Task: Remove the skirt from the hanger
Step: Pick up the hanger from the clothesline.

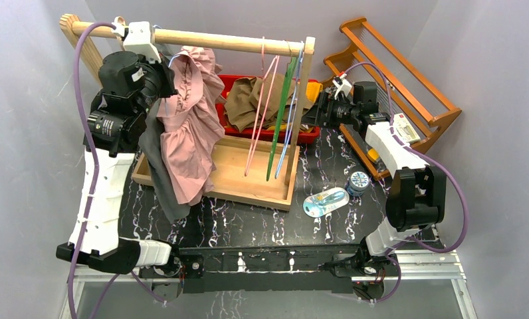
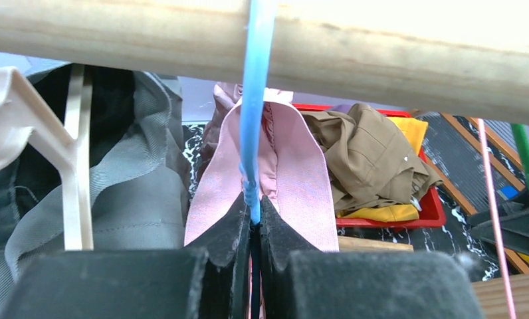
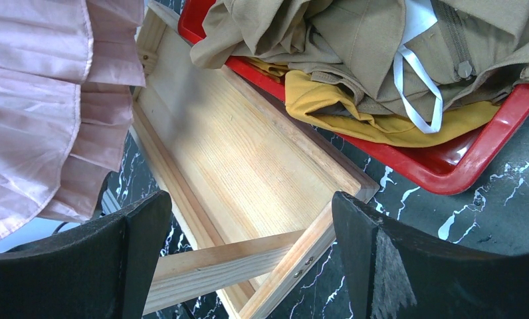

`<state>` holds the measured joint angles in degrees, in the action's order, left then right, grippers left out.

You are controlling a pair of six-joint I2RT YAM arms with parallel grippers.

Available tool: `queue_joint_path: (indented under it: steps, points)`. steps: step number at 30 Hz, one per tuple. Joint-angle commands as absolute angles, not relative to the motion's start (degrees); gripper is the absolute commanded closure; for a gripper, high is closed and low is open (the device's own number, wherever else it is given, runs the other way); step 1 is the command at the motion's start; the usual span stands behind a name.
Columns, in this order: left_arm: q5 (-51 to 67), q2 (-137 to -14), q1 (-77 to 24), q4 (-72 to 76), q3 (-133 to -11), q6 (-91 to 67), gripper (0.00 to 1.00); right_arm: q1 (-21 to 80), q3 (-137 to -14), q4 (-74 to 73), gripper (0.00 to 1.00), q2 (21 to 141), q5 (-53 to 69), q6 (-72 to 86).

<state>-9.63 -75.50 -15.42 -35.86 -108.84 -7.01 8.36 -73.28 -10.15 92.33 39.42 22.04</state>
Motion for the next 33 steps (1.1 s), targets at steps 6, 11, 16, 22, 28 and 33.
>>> queue_joint_path:
  steps: [6, 11, 16, 22, 28, 33]
  points:
    - [-2.2, -68.6, -15.1, -28.5, -111.9, -5.5, 1.0, 8.1, -75.6, -9.2, 0.02, 90.3, 40.2, 21.3]
    - [-0.7, -66.7, -15.2, -29.4, -112.2, -5.1, 1.0, 8.1, -76.3, -10.1, 0.02, 90.4, 39.2, 21.0]
    - [4.5, -62.5, -15.1, -31.6, -107.6, -4.9, 1.0, 8.0, -76.4, -10.7, 0.02, 90.7, 38.8, 20.8]
    - [12.5, -56.7, -15.3, -30.7, -97.1, -11.0, 1.0, 6.4, -75.1, -9.4, 0.01, 90.6, 38.6, 21.8]
    - [19.9, -53.1, -15.3, -23.3, -81.2, -22.0, 1.0, 4.0, -73.2, -6.0, 0.02, 91.4, 42.4, 24.9]
    - [27.5, -54.7, -15.3, -10.9, -70.8, -31.1, 1.0, 4.0, -73.4, -4.7, 0.03, 93.1, 45.9, 26.5]
